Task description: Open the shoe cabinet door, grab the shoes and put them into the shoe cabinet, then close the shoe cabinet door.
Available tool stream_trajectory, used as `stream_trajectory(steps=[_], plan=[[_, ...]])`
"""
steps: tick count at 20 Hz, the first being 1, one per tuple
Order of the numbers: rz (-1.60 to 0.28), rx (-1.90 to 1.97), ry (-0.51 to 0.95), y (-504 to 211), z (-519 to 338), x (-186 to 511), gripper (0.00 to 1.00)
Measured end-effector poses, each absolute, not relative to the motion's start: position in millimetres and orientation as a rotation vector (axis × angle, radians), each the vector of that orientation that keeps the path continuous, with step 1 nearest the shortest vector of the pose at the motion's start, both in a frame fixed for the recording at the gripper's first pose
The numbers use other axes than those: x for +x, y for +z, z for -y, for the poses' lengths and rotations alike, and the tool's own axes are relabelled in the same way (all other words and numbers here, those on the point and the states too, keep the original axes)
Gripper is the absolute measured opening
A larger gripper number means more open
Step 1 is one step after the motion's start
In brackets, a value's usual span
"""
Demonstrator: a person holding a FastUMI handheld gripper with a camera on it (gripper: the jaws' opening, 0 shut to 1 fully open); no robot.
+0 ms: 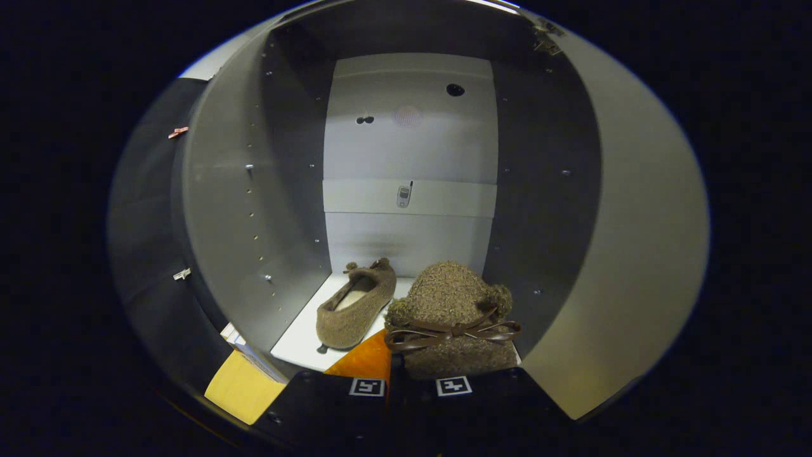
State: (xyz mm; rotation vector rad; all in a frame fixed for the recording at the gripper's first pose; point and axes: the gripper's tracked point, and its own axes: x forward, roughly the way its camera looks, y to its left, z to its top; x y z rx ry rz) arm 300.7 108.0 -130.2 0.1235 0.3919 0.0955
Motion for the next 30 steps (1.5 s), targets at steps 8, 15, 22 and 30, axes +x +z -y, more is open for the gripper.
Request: stream_trajectory(steps=[8,15,22,30], plan=[[-0.500,0.052,0.065,-193,-105,388,0.15],[-0.569,0.056,0.053,-239,-100,437,0.15],[-0.596,0.051,-0.006,-251,-99,467,0.18],[-0.683,0.068,0.045,-249,-110,440,0.58]])
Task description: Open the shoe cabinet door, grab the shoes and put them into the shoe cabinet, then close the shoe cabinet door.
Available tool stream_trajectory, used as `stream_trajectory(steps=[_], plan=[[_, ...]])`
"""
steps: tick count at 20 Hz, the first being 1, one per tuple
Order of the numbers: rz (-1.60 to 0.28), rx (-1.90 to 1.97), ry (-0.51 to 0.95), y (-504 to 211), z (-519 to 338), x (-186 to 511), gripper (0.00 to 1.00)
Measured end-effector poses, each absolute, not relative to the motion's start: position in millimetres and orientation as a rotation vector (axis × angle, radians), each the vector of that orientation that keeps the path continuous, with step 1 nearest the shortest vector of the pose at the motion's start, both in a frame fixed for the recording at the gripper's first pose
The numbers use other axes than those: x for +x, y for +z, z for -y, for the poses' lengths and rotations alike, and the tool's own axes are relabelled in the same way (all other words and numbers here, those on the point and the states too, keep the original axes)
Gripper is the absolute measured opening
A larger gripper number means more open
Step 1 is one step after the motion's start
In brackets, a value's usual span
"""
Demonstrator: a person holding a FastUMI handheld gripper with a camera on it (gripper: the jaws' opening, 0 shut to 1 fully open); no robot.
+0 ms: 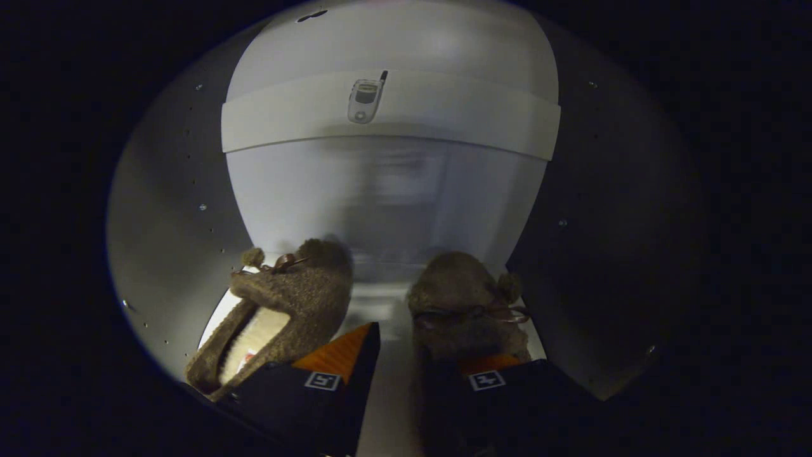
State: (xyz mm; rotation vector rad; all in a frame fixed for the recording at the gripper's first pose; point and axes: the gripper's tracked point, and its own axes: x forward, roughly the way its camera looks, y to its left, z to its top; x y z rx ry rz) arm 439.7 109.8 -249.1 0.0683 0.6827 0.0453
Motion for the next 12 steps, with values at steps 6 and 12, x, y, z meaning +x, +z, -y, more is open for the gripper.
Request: stream_trajectory(steps=[6,12], plan=[[-0.683,0.115,0.044,-228,-102,423,0.93],[-0.654,0.142,0.022,-196,-86,394,0.97]])
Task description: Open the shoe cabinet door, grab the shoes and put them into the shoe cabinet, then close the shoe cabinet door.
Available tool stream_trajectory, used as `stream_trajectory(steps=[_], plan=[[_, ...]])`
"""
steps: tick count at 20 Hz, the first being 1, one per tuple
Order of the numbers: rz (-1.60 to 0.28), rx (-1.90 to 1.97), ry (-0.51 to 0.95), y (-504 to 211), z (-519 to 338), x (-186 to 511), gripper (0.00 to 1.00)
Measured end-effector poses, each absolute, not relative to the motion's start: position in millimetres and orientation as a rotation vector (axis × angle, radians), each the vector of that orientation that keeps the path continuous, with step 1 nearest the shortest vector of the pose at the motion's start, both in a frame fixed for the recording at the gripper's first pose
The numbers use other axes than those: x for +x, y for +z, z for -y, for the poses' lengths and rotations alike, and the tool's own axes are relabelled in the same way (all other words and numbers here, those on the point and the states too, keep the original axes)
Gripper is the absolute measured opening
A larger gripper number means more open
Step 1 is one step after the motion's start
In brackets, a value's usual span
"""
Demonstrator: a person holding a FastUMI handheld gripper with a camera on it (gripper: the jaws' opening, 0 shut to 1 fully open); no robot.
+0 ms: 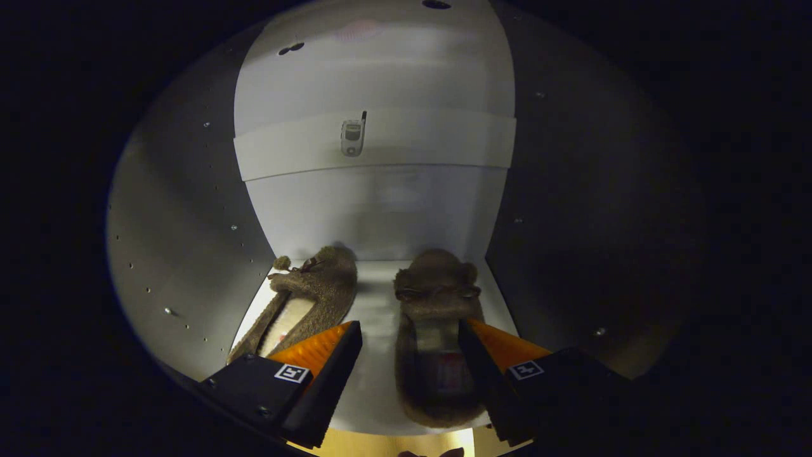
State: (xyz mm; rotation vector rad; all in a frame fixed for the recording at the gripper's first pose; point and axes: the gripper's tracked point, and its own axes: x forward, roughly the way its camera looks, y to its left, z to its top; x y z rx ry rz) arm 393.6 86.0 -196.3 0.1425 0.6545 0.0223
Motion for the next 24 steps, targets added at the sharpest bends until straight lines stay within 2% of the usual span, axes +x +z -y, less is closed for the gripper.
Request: stream_trajectory(steps=[4,9,17,24], plan=[[-0.563,0.152,-0.002,-159,-79,371,0.98],[-0.354,0.148,0.011,-82,-88,322,0.98],[-0.095,0.132,0.070,-1,-107,191,0.98],[-0.011,0.150,0.128,36,-95,64,0.98]])
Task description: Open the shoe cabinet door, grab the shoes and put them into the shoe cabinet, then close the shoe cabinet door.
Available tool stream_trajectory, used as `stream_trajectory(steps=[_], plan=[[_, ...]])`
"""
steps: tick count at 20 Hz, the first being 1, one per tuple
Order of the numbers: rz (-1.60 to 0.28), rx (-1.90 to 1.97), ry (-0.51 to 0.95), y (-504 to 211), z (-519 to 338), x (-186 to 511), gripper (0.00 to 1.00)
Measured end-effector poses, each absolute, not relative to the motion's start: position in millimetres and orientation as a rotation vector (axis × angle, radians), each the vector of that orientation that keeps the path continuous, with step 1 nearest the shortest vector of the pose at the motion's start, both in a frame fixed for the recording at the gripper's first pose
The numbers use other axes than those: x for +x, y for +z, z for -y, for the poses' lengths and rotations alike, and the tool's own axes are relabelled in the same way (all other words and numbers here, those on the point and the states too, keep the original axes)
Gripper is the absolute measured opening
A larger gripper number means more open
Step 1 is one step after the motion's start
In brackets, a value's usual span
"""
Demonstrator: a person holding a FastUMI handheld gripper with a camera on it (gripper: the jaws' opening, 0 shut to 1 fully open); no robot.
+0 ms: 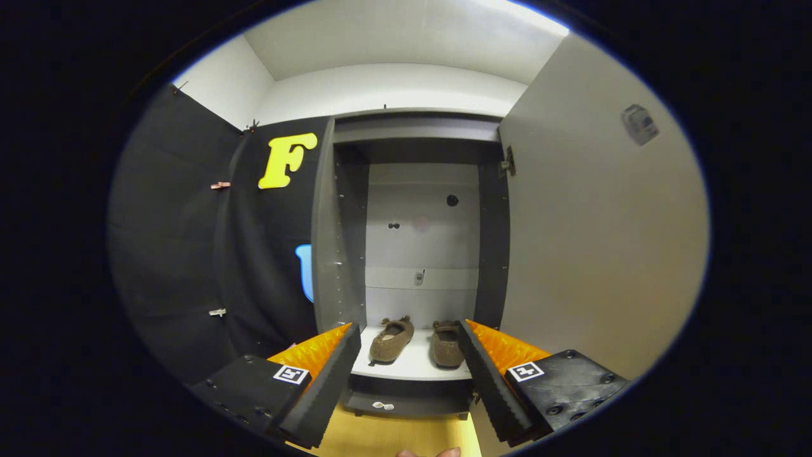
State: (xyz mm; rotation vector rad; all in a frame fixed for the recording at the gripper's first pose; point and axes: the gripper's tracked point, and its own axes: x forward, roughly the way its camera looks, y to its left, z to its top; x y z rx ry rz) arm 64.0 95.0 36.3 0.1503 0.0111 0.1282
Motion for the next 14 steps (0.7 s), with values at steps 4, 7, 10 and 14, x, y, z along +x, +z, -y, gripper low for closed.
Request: stream_trajectory(steps=[4,7,10,14], plan=[[0.025,0.148,0.110,45,-66,15,0.98],[0.023,0.150,0.096,43,-40,-16,0.98],[0.029,0.162,0.076,46,-7,-43,0.98],[0.069,0.138,-0.015,49,52,-78,0.98]])
